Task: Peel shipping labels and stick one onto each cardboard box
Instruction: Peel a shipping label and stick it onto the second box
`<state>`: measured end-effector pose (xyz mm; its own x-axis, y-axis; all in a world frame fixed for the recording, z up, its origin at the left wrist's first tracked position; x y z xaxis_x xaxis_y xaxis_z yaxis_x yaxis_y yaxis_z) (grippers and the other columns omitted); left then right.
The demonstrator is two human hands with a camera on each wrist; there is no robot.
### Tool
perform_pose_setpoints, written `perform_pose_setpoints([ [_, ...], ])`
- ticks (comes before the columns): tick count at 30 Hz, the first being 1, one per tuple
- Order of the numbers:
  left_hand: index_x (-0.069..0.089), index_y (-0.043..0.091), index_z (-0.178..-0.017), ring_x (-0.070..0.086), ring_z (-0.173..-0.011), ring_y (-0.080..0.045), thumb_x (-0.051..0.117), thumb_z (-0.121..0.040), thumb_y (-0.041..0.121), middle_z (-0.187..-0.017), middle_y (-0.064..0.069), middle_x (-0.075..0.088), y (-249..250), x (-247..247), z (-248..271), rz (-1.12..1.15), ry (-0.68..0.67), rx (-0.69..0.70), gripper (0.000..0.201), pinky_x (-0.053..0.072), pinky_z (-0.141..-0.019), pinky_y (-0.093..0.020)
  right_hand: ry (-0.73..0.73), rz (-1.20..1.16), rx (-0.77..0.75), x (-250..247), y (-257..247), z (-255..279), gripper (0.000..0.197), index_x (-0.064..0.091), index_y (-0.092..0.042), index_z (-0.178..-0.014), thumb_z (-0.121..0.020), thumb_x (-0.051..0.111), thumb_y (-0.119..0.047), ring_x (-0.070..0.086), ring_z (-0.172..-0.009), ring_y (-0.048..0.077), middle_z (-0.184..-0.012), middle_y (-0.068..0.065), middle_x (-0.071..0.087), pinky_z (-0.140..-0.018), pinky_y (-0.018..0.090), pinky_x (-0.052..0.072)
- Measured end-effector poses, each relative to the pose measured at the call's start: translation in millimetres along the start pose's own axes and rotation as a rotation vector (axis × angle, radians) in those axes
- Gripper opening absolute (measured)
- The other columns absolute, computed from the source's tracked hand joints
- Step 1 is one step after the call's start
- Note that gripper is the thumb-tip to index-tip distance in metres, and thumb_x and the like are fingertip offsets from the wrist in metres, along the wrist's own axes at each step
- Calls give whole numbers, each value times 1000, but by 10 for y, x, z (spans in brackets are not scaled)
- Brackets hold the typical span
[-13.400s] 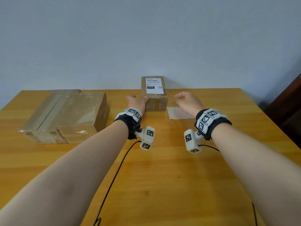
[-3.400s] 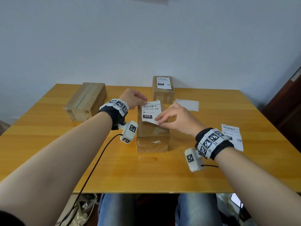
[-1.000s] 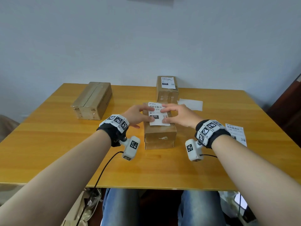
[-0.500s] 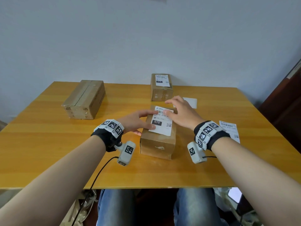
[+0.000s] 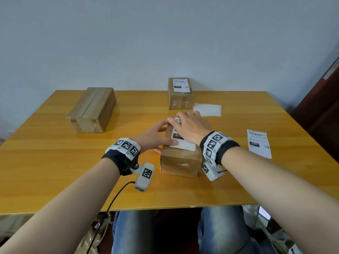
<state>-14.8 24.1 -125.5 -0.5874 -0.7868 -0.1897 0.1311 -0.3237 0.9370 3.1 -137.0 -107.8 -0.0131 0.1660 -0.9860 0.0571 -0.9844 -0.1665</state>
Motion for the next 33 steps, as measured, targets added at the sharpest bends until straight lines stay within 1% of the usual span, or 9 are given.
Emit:
perform_pose_setpoints([
  [2, 39, 45, -143, 71, -106, -20, 82, -85, 14, -137, 3, 55, -24, 11, -5, 29, 3, -12, 79, 63, -83, -47, 14, 17, 29, 24, 19, -13, 75, 51, -25, -142, -99, 15, -74, 45, -134, 37, -143, 7, 57, -89, 49, 51],
  [5, 31, 52, -145, 70, -110, -23, 84, -82, 10, -135, 0, 55, -42, 14, -24, 60, 3, -29, 92, 62, -85, -53, 38, 43, 93, 34, 60, -51, 76, 55, -20, -136, -100, 15, -74, 52, -125, 41, -133, 11, 63, -78, 45, 43],
  [10, 12, 42, -160, 71, -110, -26, 83, -82, 9, -132, -6, 64, -126, 26, -70, 158, -40, -109, 110, 61, -88, -52, 51, 38, 114, 52, 83, -114, 74, 61, -16, -127, -102, 19, -71, 52, -123, 42, -127, 13, 65, -83, 47, 44],
  [14, 13, 37, -161, 71, -113, -27, 80, -84, 9, -129, -6, 71, -181, 37, -82, 210, -80, -142, 105, 60, -81, -43, 52, 36, 99, 52, 106, -180, 76, 62, -12, -122, -102, 19, -71, 55, -121, 43, -123, 16, 66, -83, 47, 42],
  [17, 13, 38, -160, 71, -113, -28, 78, -85, 8, -128, -5, 72, -190, 35, -104, 215, -88, -145, 104, 59, -88, -47, 74, 43, 89, 42, 128, -234, 75, 65, -11, -112, -103, 20, -70, 59, -113, 42, -115, 15, 69, -81, 45, 42],
  [20, 15, 40, -159, 72, -112, -27, 81, -81, 9, -126, -4, 73, -196, 37, -118, 227, -88, -136, 106, 57, -97, -53, 95, 37, 79, 41, 144, -280, 76, 68, -8, -95, -104, 22, -67, 62, -98, 39, -92, 12, 66, -75, 42, 42],
  [23, 18, 39, -160, 73, -108, -25, 83, -75, 11, -123, -3, 73, -205, 38, -122, 242, -73, -130, 110, 58, -95, -52, 102, 13, 85, 36, 166, -337, 73, 63, -8, -77, -105, 25, -64, 56, -84, 36, -69, 3, 48, -72, 41, 42],
  [29, 21, 38, -159, 75, -104, -22, 83, -74, 10, -118, 1, 73, -201, 41, -133, 255, -68, -125, 109, 57, -97, -53, 163, -42, 59, 6, 233, -488, 67, 47, -10, -61, -107, 34, -57, 55, -77, 35, -66, 6, 50, -66, 38, 39],
  [33, 18, 41, -159, 72, -110, -25, 86, -72, 9, -128, -3, 68, -236, 53, -162, 279, -93, -129, 115, 55, -100, -56, 203, -73, 4, 5, 281, -594, 63, 44, -10, -59, -109, 39, -48, 56, -78, 34, -61, 6, 47, -68, 38, 42],
])
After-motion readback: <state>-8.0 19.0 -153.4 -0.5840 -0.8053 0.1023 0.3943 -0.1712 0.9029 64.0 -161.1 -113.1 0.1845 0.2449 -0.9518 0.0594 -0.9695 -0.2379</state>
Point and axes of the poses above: each hand's wrist, its own z-axis away from the middle knuckle, its own x-axis out of the palm, y = z × x, the point moved 4 cm from there along -z, towards the middle knuckle
